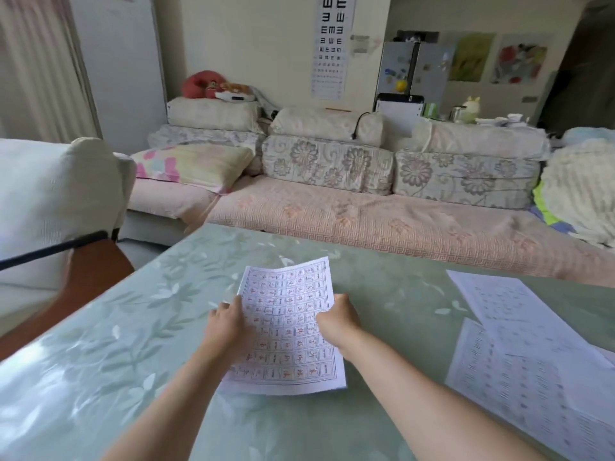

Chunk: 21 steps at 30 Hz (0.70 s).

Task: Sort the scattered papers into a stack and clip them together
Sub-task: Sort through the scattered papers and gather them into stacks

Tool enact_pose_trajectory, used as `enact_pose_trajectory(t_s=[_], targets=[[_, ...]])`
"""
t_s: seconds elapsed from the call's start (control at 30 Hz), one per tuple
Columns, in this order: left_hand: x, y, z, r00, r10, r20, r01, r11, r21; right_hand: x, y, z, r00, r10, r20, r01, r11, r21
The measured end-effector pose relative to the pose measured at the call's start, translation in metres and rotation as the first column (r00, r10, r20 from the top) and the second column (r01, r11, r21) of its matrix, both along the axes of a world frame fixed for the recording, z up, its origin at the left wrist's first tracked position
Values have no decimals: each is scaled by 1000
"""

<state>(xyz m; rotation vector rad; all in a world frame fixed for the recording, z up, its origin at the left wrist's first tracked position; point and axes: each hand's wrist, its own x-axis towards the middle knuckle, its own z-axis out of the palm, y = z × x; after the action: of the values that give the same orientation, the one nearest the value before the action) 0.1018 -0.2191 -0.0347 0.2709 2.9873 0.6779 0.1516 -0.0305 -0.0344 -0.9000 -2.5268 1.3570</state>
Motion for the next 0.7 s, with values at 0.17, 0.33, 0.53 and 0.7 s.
enact_pose_trajectory(t_s=[0.17,0.33,0.53,0.7], targets=[[-2,-2,-11,997,-51,53,53,998,-26,8,4,-7,980,-11,197,-51,951,306],[2,-18,-7,996,-91,18,91,995,-42,29,12,-9,979,142,144,-177,948,265],[19,-46,8,929,-226,293,259,963,-78,57,-5,-11,914,309,265,-378,885,272],[31,-47,6,916,-303,264,350,923,-158,52,-21,3,942,253,222,-303,925,229]])
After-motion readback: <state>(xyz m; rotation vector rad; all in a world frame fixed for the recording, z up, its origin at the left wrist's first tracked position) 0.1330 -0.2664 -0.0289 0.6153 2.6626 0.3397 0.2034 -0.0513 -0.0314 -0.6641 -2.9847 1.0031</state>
